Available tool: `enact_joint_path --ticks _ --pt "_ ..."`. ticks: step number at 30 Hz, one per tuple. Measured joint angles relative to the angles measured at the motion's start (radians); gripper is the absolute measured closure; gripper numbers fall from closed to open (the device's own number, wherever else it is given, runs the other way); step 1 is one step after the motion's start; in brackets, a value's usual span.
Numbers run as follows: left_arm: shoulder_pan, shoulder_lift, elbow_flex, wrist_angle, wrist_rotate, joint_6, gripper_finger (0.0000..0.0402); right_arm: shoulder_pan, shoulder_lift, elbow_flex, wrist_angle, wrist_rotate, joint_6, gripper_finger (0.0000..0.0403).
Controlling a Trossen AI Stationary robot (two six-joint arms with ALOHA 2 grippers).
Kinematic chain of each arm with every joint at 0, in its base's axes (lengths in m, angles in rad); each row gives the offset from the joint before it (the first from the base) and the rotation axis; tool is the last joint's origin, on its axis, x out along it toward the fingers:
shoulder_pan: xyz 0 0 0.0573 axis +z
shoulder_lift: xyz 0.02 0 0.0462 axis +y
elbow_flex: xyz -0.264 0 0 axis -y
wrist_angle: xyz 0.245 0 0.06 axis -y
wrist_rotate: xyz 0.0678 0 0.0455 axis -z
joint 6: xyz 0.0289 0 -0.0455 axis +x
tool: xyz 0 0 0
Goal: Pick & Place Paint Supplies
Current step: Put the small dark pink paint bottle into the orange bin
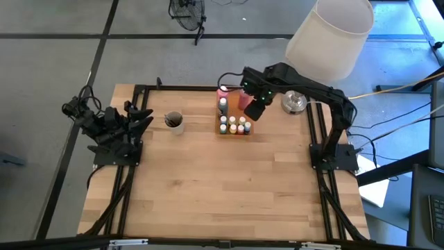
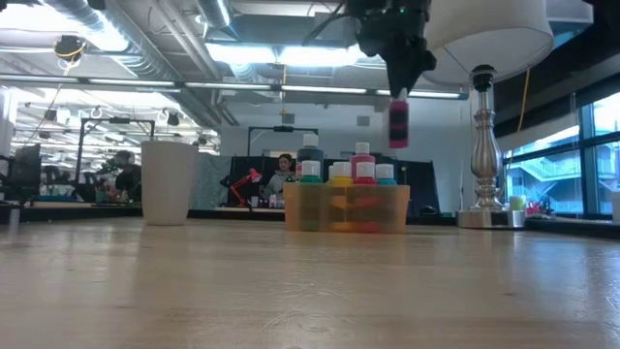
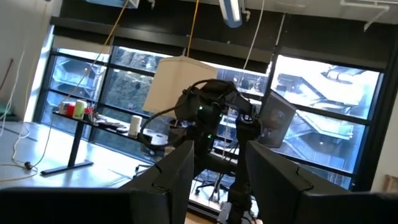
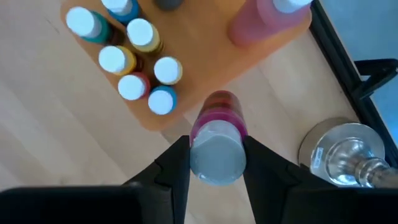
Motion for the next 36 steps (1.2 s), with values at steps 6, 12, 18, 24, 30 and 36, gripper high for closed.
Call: enact_joint_path --ticks 6,12,18,24,30,36 --pt "0.0 0.0 0.0 0.0 0.0 -0.013 0.0258 -0.021 -0.001 -0.044 0.105 -0.075 -0.031 0.0281" --pt "0.0 0.0 0.0 0.0 0.0 -0.034 0.0258 -0.027 0.0 -0.126 0.153 -0.078 -0.034 0.0281" --pt "0.0 0.0 0.0 0.0 0.0 -0.033 0.0258 -0.026 0.0 -0.189 0.245 -0.102 -0.045 0.0281" --pt "0.0 0.0 0.0 0.0 -0.007 -0.032 0.0258 -0.03 0.0 -0.22 0.27 -0.103 -0.045 0.0281" --pt "0.0 0.0 0.0 0.0 -0.007 -0.031 0.0258 -0.032 0.0 -0.262 0.309 -0.105 -0.045 0.0281" --pt "0.0 0.0 0.0 0.0 -0.007 -0.031 0.0258 -0.039 0.0 -0.323 0.358 -0.131 -0.045 0.0281"
